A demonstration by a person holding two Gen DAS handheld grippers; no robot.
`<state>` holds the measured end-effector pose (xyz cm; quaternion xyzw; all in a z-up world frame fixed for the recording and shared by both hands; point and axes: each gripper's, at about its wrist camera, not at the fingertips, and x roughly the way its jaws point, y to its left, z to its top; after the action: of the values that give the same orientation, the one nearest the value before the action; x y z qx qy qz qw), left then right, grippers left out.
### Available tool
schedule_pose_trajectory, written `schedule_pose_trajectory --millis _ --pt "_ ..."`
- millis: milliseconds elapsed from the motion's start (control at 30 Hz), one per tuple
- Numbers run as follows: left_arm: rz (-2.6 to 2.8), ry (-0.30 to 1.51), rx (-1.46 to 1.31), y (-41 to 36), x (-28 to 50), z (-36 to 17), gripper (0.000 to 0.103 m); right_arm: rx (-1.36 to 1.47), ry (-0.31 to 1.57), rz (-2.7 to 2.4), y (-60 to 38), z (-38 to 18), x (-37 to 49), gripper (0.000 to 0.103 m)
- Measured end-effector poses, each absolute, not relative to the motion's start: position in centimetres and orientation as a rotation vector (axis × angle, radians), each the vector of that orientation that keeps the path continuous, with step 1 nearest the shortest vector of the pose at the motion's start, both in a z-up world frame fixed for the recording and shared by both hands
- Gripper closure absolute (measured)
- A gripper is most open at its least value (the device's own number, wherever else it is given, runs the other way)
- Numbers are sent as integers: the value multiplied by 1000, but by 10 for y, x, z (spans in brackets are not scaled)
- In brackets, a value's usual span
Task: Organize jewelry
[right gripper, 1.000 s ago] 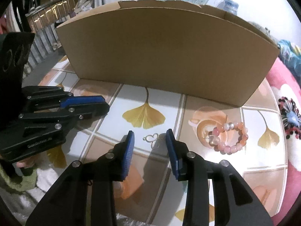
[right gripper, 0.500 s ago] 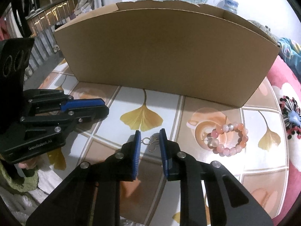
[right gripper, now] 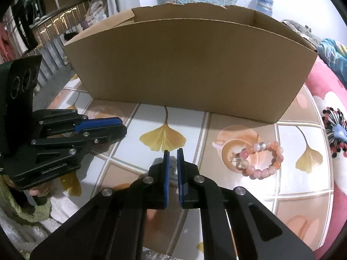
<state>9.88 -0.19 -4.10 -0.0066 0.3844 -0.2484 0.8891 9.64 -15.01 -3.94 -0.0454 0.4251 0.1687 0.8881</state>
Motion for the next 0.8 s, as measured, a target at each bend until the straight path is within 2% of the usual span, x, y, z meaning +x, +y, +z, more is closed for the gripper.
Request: schedule_pose_trajectory --millis 133,200,300,467,533,600,800 --pt "-511 788 -11 -1 99 -40 92 -122 883 353 -147 -36 95 90" --pt "-513 782 -14 -1 97 -40 92 -140 883 342 -145 -35 94 74" --pt "-524 771 -16 -1 96 -39 92 -165 902 326 -140 -39 95 72" --pt "-544 755 -31 2 94 -37 92 -149 954 286 -140 -44 99 73" --pt "-553 747 -38 2 94 -37 92 -149 971 271 -140 -42 102 78" --pt "-560 736 -41 3 93 -36 92 -137 996 276 -140 -40 105 90" --pt "-569 715 -64 5 90 -34 92 -126 1038 272 -141 -34 114 90"
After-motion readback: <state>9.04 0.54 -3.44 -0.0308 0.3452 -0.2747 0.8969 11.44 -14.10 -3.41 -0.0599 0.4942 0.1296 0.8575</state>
